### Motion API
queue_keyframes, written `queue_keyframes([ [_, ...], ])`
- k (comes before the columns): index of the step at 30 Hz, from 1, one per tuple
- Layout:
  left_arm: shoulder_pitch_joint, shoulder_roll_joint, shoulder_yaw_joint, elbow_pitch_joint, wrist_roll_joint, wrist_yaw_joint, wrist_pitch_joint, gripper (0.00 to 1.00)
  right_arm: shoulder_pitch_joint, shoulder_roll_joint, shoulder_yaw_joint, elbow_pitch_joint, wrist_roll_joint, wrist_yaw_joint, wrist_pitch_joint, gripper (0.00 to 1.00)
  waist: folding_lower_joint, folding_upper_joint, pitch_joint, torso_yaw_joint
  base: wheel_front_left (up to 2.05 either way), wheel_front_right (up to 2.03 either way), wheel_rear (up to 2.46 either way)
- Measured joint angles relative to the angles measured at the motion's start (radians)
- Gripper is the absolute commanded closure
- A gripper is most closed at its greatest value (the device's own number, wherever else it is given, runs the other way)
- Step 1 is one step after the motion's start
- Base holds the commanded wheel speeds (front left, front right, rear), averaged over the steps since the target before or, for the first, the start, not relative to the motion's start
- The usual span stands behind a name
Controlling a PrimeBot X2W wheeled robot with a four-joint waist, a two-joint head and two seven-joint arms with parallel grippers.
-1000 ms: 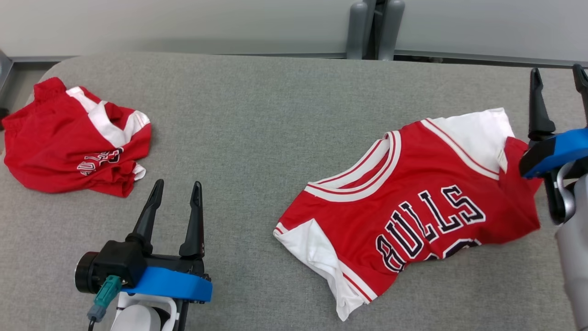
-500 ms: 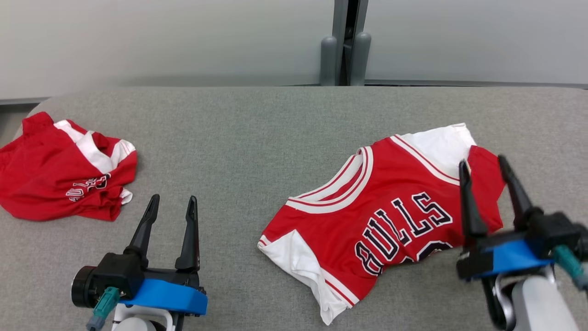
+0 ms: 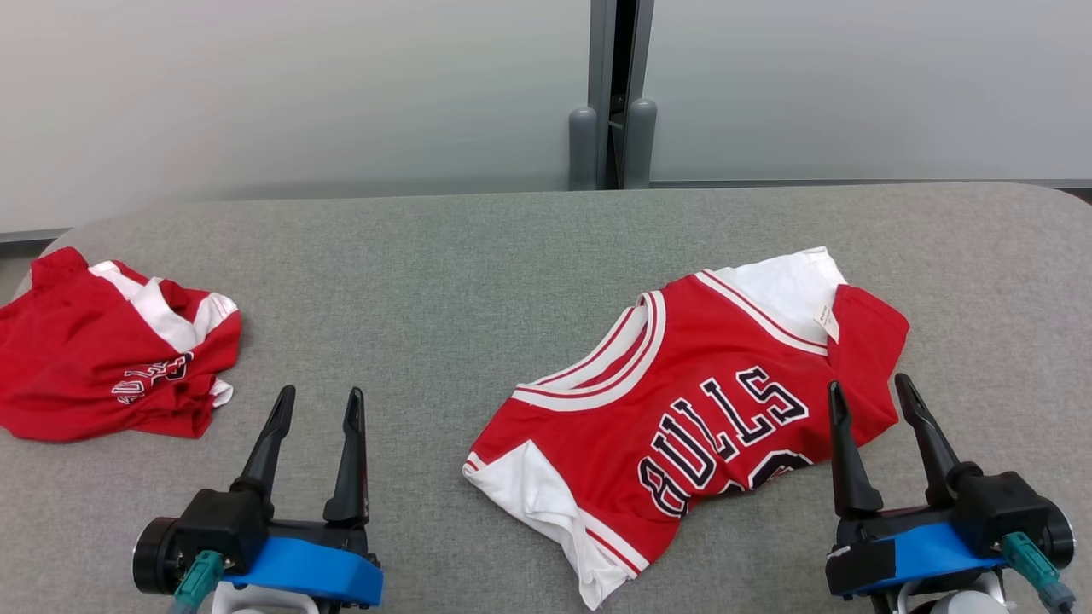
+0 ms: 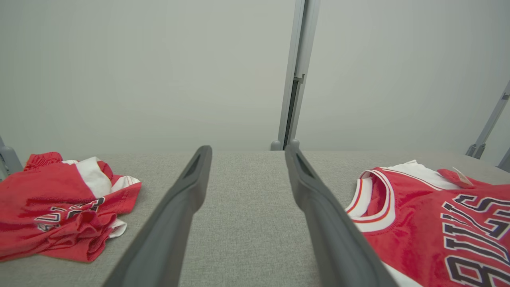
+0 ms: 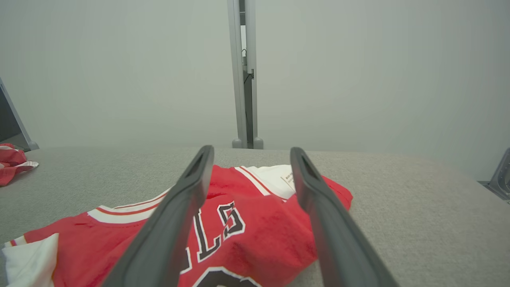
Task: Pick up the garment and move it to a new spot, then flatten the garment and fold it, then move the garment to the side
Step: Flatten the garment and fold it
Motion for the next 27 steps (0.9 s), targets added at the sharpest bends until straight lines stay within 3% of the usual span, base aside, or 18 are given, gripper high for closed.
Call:
queue_keyframes([
  [8, -0.073, 0.0, -0.027, 0.026, 0.044, -0.03, 0.0, 0.0, -0.007, 0.003, 0.012, 0.006, 0.0, 0.0, 0.0, 0.0, 0.0001, 0.0, 0.006, -0.015, 0.0, 0.0, 0.0],
  [16, -0.266, 0.012, -0.108, 0.161, 0.068, -0.067, 0.0, 0.0, -0.029, 0.005, 0.035, 0.013, 0.016, 0.0, 0.0, 0.0, 0.0002, 0.0, 0.033, -0.063, 0.0, 0.0, 0.0],
  [27, -0.482, 0.062, -0.354, 0.502, -0.029, -0.075, 0.024, 0.0, -0.064, 0.006, 0.02, 0.015, 0.026, 0.0, 0.0, 0.0, 0.0003, 0.0, 0.103, -0.129, 0.0, 0.0, 0.0],
])
